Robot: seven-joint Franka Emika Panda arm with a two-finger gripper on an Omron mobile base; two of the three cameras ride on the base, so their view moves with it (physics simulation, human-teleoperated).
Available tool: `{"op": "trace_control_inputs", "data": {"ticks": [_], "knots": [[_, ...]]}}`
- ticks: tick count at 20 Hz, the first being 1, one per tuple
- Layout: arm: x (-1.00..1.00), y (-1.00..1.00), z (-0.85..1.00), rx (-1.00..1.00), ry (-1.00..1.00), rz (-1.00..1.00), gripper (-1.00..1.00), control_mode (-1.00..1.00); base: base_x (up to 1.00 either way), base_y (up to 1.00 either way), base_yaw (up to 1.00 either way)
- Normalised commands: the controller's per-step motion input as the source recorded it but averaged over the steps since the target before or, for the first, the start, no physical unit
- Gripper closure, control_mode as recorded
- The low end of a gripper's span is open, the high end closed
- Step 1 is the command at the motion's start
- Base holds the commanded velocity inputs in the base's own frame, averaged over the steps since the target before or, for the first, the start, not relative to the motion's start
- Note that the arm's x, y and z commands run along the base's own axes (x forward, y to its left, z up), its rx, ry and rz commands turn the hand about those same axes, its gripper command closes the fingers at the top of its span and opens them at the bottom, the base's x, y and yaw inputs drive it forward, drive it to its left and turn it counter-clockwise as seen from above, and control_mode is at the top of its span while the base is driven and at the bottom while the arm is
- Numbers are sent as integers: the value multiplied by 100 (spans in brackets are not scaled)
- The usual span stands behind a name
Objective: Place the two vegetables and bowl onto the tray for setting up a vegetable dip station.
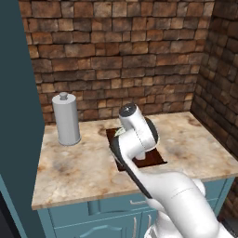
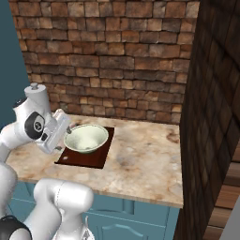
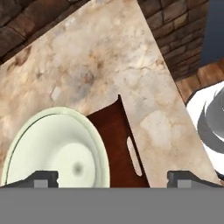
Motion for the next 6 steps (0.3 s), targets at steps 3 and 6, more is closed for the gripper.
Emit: {"op": "trace_control_inputs", "data": {"ticks": [3,6], "knots": [[-59,-28,58,7,0,-2,-100,-100,0,0,0],[-57,-27,48,9,0,0,-100,-100,0,0,0]]}}
